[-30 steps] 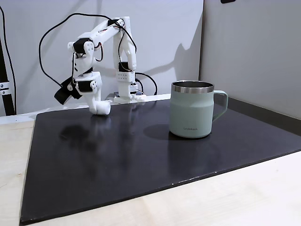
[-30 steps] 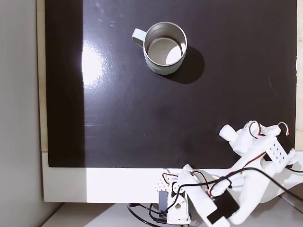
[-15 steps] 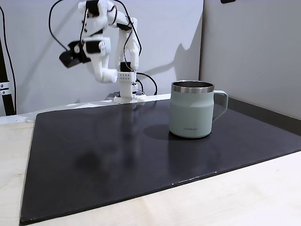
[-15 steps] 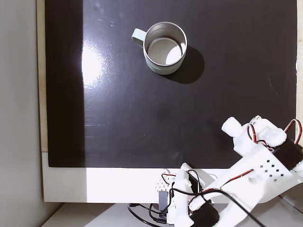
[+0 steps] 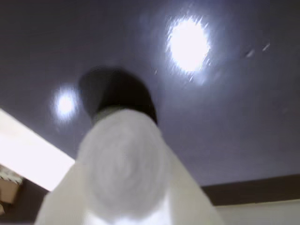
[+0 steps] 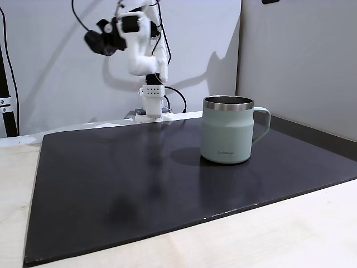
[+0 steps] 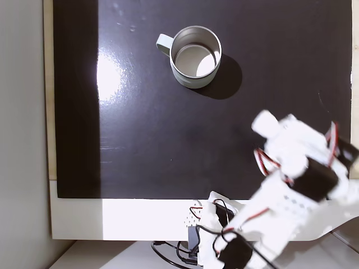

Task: Grasp a gauze and put it in the cup.

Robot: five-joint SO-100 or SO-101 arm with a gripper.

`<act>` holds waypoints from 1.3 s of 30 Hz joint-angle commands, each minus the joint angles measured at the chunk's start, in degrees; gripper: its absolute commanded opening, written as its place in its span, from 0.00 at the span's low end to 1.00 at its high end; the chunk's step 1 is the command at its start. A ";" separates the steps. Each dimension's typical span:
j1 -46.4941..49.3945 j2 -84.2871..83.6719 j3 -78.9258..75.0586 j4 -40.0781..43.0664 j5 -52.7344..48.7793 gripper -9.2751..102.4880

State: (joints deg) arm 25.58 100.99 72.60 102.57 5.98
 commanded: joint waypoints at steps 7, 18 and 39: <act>-16.35 -14.33 -19.86 0.09 5.45 0.08; -25.40 -26.46 -33.49 0.18 7.73 0.08; -30.76 -41.92 -50.01 0.44 10.11 0.08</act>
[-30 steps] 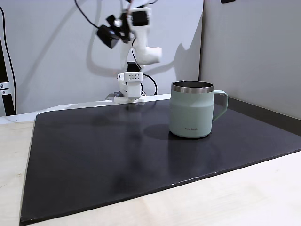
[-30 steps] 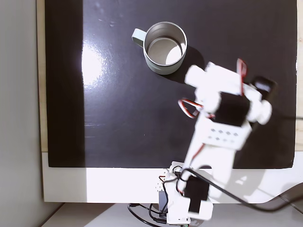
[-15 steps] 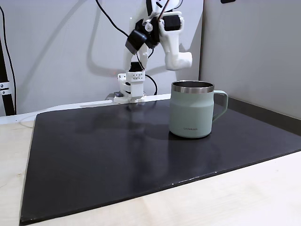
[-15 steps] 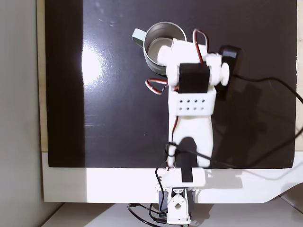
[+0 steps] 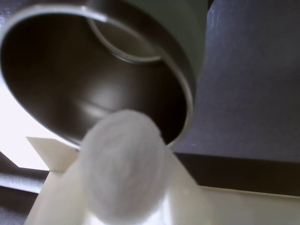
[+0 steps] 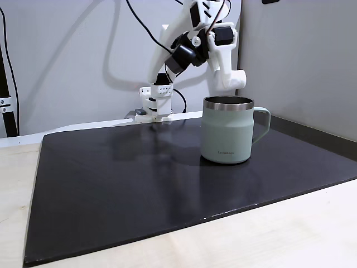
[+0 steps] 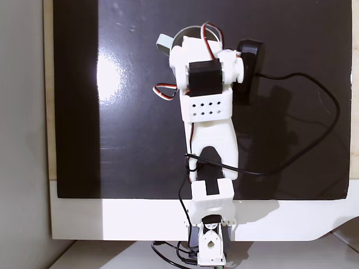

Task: Grasp a gauze and put it in the cup.

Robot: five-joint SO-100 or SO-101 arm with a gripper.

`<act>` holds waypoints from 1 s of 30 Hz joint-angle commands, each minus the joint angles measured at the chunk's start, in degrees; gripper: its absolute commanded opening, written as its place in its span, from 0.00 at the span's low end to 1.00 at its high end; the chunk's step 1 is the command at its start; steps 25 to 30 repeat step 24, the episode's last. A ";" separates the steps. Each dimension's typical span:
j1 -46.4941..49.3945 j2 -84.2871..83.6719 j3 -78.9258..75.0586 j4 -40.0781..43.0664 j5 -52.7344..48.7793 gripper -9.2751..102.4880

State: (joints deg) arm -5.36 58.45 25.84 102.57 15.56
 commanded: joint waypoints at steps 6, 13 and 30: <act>0.18 0.53 -3.43 0.53 0.35 0.29; 0.26 1.14 -3.43 0.53 0.00 0.37; -0.18 1.76 -2.90 0.62 0.09 0.36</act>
